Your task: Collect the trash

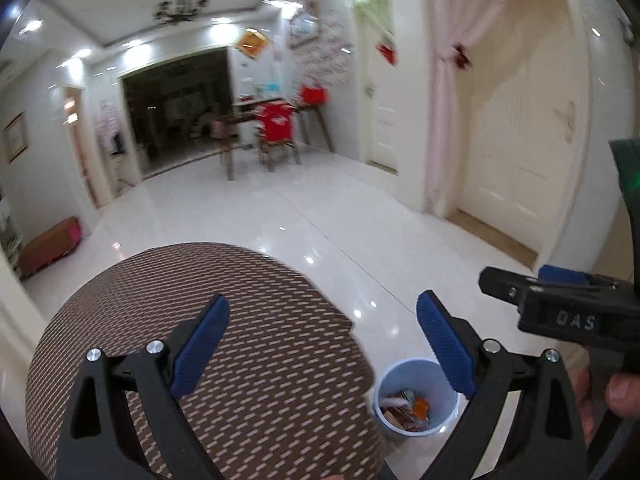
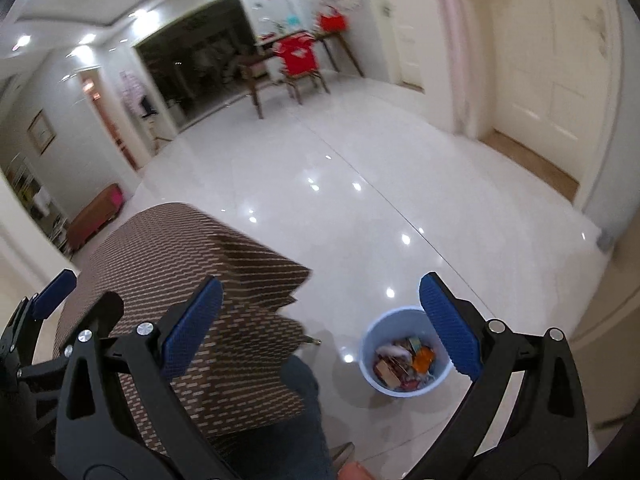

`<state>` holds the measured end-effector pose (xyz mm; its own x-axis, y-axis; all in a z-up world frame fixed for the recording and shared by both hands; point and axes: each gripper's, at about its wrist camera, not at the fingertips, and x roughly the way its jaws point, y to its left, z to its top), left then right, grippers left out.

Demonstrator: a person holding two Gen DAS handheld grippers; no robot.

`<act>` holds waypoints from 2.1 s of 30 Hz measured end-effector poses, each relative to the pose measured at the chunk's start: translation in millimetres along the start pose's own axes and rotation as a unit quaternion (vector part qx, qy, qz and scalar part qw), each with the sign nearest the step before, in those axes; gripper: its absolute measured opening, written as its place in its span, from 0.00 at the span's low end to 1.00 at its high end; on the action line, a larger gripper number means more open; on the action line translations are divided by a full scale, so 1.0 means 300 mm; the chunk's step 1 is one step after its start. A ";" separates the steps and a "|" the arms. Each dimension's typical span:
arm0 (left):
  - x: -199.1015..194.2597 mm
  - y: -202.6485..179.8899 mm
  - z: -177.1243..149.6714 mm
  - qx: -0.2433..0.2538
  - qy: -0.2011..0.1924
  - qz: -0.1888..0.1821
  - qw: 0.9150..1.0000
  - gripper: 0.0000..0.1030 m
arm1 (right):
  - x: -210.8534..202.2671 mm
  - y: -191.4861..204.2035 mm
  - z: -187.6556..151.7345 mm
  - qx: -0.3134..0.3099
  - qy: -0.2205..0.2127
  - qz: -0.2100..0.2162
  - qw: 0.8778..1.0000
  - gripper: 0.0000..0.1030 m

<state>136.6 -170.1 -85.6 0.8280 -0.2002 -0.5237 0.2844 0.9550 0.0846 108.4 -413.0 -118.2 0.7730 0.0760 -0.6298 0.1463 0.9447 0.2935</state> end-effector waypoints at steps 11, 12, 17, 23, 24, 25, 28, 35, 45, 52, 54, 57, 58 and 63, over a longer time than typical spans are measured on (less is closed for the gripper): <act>-0.376 0.236 -0.025 -0.091 -0.082 0.089 0.989 0.95 | -0.280 0.348 0.005 -0.109 -0.102 0.035 0.988 0.94; -0.402 0.251 -0.024 -0.093 -0.087 0.095 0.987 0.95 | -0.299 0.368 0.005 -0.114 -0.110 0.039 0.987 0.94; -0.501 0.268 -0.027 -0.105 -0.105 0.120 0.982 0.95 | -0.395 0.445 -0.019 -0.135 -0.148 0.052 0.978 0.94; -0.615 0.264 -0.049 -0.120 -0.127 0.119 0.977 0.95 | -0.445 0.471 -0.027 -0.148 -0.171 0.048 0.973 0.94; -0.615 0.268 -0.043 -0.120 -0.129 0.121 0.977 0.95 | -0.453 0.472 -0.025 -0.149 -0.174 0.049 0.972 0.94; -0.622 0.273 -0.044 -0.123 -0.130 0.124 0.976 0.95 | -0.461 0.475 -0.026 -0.151 -0.178 0.047 0.971 0.94; -0.625 0.278 -0.042 -0.134 -0.133 0.123 0.974 0.95 | -0.466 0.474 -0.036 -0.155 -0.183 0.044 0.970 0.94; -0.647 0.280 -0.035 -0.137 -0.139 0.117 0.974 0.95 | -0.467 0.476 -0.042 -0.159 -0.185 0.043 0.969 0.94; -0.655 0.258 -0.028 -0.131 -0.146 0.116 0.974 0.95 | -0.480 0.479 -0.046 -0.159 -0.189 0.043 0.968 0.94; -0.656 0.275 -0.054 -0.131 -0.148 0.111 0.974 0.95 | -0.484 0.487 -0.055 -0.160 -0.192 0.045 0.967 0.94; -0.661 0.276 -0.056 -0.131 -0.152 0.109 0.974 0.95 | -0.487 0.487 -0.063 -0.160 -0.192 0.045 0.967 0.94; -0.665 0.271 -0.058 -0.126 -0.154 0.113 0.973 0.95 | -0.486 0.489 -0.064 -0.159 -0.192 0.045 0.967 0.94; -0.663 0.268 -0.057 -0.126 -0.153 0.115 0.973 0.95 | -0.486 0.489 -0.064 -0.159 -0.192 0.045 0.967 0.94; -0.662 0.268 -0.056 -0.127 -0.150 0.124 0.973 0.95 | -0.484 0.498 -0.068 -0.161 -0.191 0.048 0.967 0.94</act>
<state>-13.1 -49.7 10.9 0.9706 0.0250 -0.2395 -0.0393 0.9977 -0.0552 5.4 -276.5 2.6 0.9543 0.1028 -0.2807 -0.0894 0.9942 0.0604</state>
